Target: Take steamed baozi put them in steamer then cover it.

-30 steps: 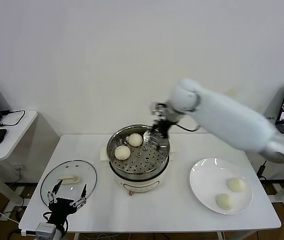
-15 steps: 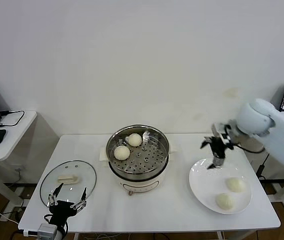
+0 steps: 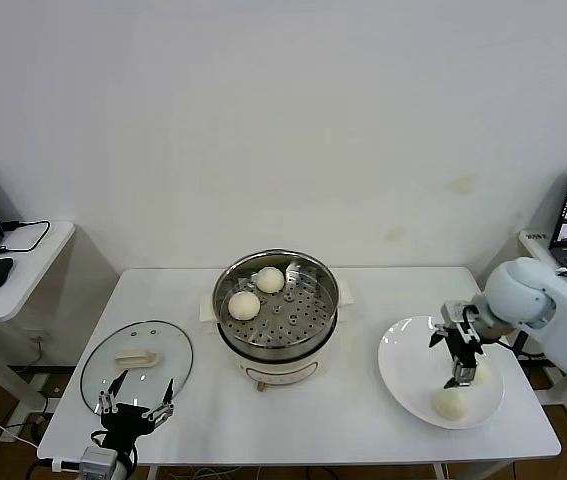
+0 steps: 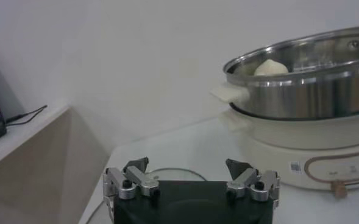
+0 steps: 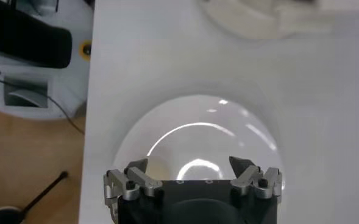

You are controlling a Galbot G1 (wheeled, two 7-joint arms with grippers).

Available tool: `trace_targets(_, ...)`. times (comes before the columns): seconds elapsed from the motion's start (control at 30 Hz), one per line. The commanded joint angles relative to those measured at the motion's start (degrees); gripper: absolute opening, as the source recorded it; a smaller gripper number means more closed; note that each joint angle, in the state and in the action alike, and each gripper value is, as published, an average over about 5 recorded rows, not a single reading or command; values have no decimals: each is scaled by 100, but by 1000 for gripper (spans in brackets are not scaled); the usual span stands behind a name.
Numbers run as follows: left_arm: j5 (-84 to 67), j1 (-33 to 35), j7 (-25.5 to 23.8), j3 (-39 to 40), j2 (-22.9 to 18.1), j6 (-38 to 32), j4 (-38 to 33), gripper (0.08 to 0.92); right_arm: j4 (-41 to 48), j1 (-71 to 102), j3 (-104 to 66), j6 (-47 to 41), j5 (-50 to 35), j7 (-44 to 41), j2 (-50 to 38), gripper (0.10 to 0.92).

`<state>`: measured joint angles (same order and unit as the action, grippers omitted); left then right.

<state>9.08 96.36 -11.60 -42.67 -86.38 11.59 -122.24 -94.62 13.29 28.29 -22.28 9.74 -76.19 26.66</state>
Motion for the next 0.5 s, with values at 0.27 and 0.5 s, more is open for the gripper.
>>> trace_targets(0.27, 37, -57, -4, 16, -37, 0, 239, 823, 574, 789, -256, 270, 663, -66, 260, 823)
trace_targets(0.5, 53, -79, -7, 4, -36, -11, 335, 823, 737, 824, -216, 320, 778, -77, 342, 823)
